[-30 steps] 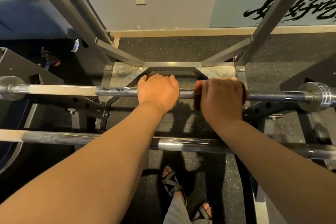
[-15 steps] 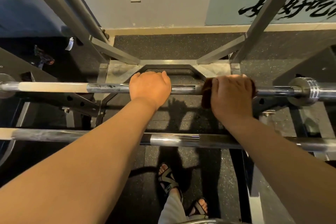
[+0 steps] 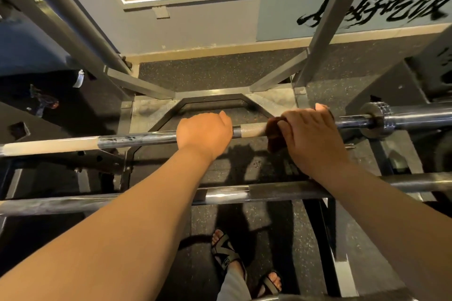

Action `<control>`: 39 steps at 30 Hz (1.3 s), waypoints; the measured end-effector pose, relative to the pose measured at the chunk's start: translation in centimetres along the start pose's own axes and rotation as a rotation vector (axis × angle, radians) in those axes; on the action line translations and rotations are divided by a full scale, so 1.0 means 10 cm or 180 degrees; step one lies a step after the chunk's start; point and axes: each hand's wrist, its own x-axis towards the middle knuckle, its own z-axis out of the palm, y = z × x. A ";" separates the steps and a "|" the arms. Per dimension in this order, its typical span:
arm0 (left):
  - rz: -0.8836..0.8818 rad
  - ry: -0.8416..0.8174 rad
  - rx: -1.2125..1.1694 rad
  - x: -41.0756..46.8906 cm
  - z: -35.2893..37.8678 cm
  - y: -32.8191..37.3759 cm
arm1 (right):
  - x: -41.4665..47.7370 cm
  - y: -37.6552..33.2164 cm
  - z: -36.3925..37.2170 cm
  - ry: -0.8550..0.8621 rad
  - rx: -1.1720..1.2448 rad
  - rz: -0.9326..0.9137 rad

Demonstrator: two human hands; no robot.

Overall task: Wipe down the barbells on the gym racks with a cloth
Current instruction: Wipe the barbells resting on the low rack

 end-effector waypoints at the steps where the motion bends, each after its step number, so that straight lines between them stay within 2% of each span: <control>1: 0.0010 0.0036 0.0023 0.00 0.00 0.00 | 0.03 -0.09 0.01 0.0039 0.0034 0.0162; 3: 0.0009 0.0105 0.0138 0.01 0.01 0.00 | 0.13 -0.41 0.04 0.0046 0.0000 0.0263; 6: -0.0238 0.0223 -0.0063 0.05 0.06 0.01 | 0.17 -0.87 0.17 -0.0092 -0.0045 -0.0155; 7: -0.0304 0.0278 -0.0085 0.07 0.07 0.02 | 0.18 -0.89 0.25 0.0031 0.0122 -0.0205; 9: -0.0329 0.0325 -0.0052 0.11 0.07 0.04 | 0.19 -0.73 0.32 0.0292 0.0379 -0.0364; 13: -0.0345 0.0243 -0.0061 0.14 0.02 0.02 | 0.17 -0.18 0.09 0.0283 0.0055 -0.0989; 14: -0.0320 0.0232 -0.0054 0.15 0.02 0.02 | 0.17 -0.01 0.01 0.0248 -0.0054 -0.0850; 17: -0.0294 0.0234 -0.0057 0.14 0.01 0.02 | 0.04 0.35 -0.13 0.0256 0.0120 0.0136; 20: -0.0298 0.0327 -0.0109 0.13 0.02 0.02 | 0.04 0.18 -0.07 0.0329 0.0414 0.0707; 22: -0.0294 0.0367 -0.0095 0.13 0.03 0.02 | 0.06 -0.16 0.01 0.0637 0.0485 0.0555; 23: -0.0291 0.0380 -0.0070 0.13 0.04 0.02 | 0.06 -0.35 0.03 0.0605 0.0517 0.0294; 26: -0.0376 0.0340 -0.0056 0.14 0.05 0.03 | 0.03 -0.64 0.17 -0.0027 0.0819 -0.0322; 29: -0.0417 0.0279 -0.0076 0.14 0.05 0.03 | -0.02 -0.48 0.13 0.0082 0.0758 -0.0706; 30: -0.0415 0.0288 -0.0065 0.13 0.05 0.03 | -0.01 -0.35 0.13 0.0113 0.0614 -0.0743; 33: -0.0334 0.0332 -0.0054 0.12 0.04 0.01 | 0.07 0.00 -0.04 0.0021 0.0492 0.0065; 35: -0.0303 0.0342 -0.0048 0.11 0.03 0.02 | 0.14 0.00 -0.10 0.0101 0.0251 0.0330; 39: -0.0349 0.0348 -0.0006 0.12 0.05 0.01 | 0.24 -0.44 0.00 -0.0057 -0.0410 -0.0196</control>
